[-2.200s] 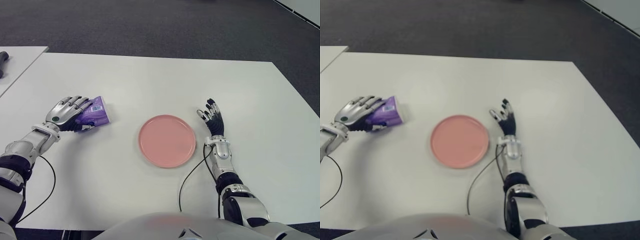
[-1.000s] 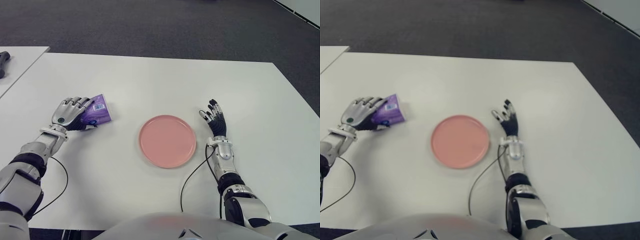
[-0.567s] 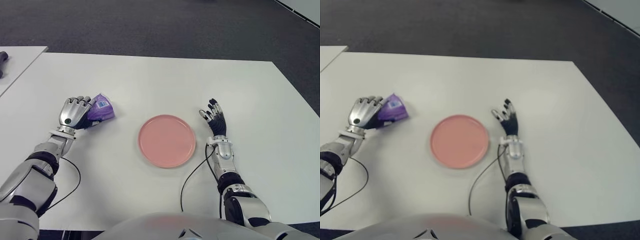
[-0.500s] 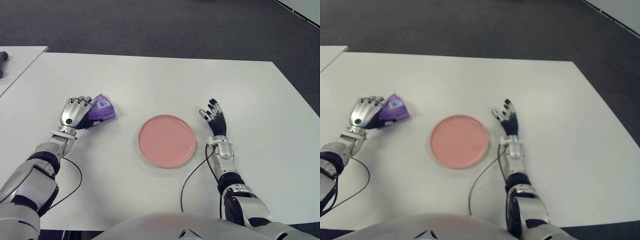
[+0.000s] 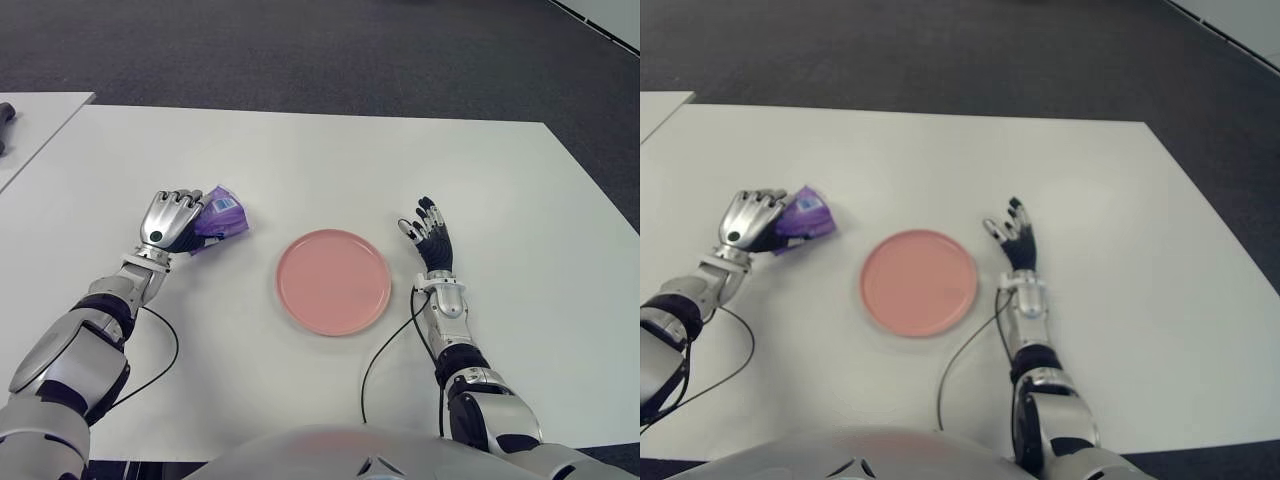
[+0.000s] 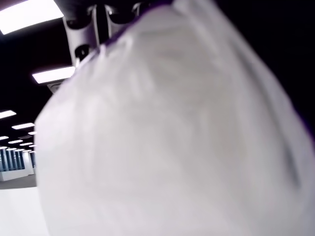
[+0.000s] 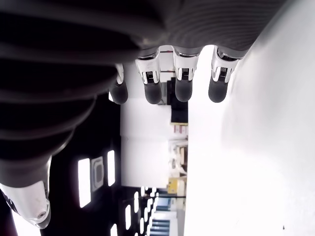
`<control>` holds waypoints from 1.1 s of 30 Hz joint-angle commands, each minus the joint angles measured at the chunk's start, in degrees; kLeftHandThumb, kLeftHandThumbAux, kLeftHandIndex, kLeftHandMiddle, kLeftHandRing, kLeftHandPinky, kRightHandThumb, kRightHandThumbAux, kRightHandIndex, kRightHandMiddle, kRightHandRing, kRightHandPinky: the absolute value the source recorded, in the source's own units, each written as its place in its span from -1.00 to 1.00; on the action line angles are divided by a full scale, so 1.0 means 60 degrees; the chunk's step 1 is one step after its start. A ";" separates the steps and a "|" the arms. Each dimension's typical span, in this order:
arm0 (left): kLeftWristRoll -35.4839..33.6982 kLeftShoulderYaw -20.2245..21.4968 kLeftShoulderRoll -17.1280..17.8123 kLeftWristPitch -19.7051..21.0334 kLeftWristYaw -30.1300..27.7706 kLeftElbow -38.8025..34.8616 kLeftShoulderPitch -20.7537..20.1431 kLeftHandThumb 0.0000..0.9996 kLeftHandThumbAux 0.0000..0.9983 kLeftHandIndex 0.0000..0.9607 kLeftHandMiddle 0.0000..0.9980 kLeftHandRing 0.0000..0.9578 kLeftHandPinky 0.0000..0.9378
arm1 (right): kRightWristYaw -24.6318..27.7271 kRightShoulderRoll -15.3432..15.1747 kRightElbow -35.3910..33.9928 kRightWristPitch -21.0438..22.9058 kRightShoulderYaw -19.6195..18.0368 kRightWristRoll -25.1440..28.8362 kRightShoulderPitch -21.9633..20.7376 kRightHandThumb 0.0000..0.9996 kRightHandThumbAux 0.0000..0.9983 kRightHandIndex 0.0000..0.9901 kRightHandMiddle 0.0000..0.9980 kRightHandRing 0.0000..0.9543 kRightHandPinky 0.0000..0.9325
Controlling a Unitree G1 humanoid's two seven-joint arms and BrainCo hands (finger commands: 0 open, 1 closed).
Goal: Put the tissue paper into the plate.
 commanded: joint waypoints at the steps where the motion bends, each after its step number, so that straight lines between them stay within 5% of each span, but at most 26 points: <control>1: -0.0089 -0.0041 -0.0175 -0.0117 0.0271 0.0004 -0.0152 0.50 0.40 -0.08 0.75 0.79 0.77 | -0.0039 0.0164 0.0666 0.0526 -0.0015 0.0020 0.0691 -0.77 0.22 -0.96 -0.91 -0.91 -0.84; 7: -0.0176 0.0058 -0.0191 -0.0283 0.0302 -0.0022 -0.0527 0.50 0.40 -0.08 0.75 0.79 0.75 | -0.0047 0.0165 0.0706 0.0519 -0.0014 0.0017 0.0668 -0.77 0.22 -0.96 -0.91 -0.91 -0.84; 13: -0.0515 0.0567 0.0357 -0.0641 -0.0217 -0.1289 -0.0999 0.50 0.40 -0.08 0.74 0.78 0.71 | -0.0039 0.0154 0.0742 0.0516 -0.0021 0.0024 0.0648 -0.77 0.22 -0.96 -0.91 -0.91 -0.84; 24: -0.1865 0.2412 0.0894 -0.0617 -0.2734 -0.5910 -0.0703 0.50 0.40 -0.08 0.74 0.78 0.79 | -0.0011 0.0121 0.0820 0.0503 -0.0042 0.0044 0.0606 -0.77 0.22 -0.96 -0.91 -0.91 -0.84; 29: -0.2299 0.3019 0.0596 -0.0185 -0.4078 -0.8791 -0.0182 0.50 0.40 -0.08 0.75 0.80 0.85 | -0.0010 0.0119 0.0847 0.0495 -0.0046 0.0043 0.0593 -0.77 0.22 -0.96 -0.91 -0.91 -0.84; 33: -0.2426 0.3119 0.0268 -0.0218 -0.4529 -0.9716 0.0068 0.50 0.39 -0.08 0.76 0.82 0.86 | -0.0014 0.0121 0.0874 0.0482 -0.0045 0.0041 0.0579 -0.77 0.22 -0.96 -0.91 -0.91 -0.84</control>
